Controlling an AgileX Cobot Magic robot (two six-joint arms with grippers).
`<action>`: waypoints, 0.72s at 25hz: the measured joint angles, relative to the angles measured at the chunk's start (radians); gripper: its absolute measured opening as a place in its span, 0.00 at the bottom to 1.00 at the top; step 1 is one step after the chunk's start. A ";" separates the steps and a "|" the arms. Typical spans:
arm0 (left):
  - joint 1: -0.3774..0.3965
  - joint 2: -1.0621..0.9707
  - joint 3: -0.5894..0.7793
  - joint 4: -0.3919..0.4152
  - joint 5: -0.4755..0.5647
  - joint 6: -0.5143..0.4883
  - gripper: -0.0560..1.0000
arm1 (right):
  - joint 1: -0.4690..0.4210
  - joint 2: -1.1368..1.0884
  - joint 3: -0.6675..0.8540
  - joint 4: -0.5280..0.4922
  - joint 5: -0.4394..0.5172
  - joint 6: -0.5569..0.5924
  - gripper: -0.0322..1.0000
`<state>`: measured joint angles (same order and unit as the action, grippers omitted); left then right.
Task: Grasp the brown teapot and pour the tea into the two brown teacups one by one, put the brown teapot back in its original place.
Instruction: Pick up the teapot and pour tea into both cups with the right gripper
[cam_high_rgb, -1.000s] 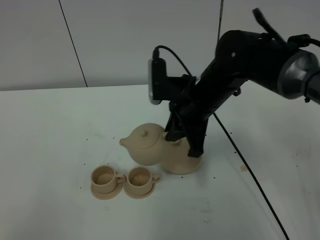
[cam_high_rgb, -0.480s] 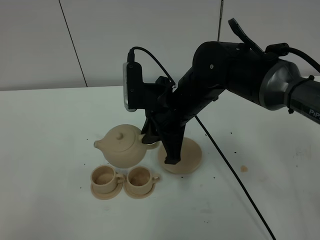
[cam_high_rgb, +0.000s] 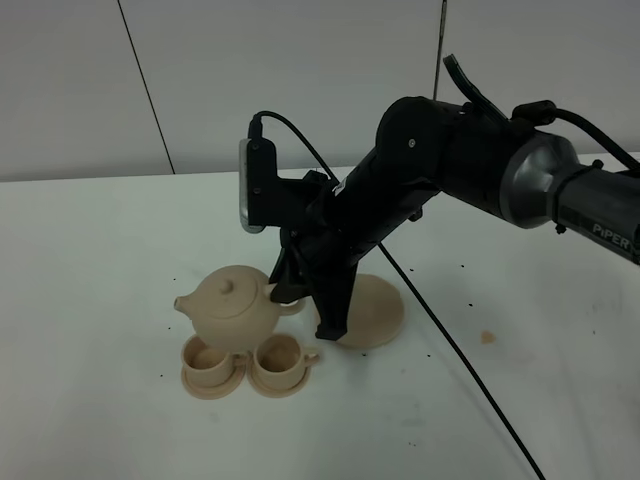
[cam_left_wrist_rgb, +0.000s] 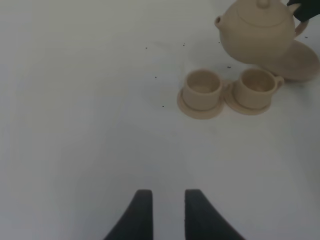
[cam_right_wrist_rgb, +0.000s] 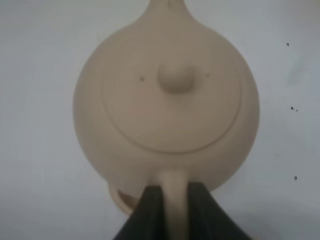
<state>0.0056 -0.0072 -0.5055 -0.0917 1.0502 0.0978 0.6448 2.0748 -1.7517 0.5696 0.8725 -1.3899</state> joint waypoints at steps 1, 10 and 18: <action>0.000 0.000 0.000 0.000 0.000 0.000 0.27 | 0.000 0.004 -0.009 0.004 0.003 0.000 0.13; 0.000 0.000 0.000 0.000 0.000 0.000 0.27 | 0.007 0.069 -0.085 0.033 0.020 -0.007 0.13; 0.000 0.000 0.000 0.000 0.000 0.000 0.27 | 0.009 0.131 -0.157 0.034 0.052 -0.007 0.13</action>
<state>0.0056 -0.0072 -0.5055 -0.0917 1.0502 0.0978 0.6538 2.2058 -1.9085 0.6040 0.9247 -1.3973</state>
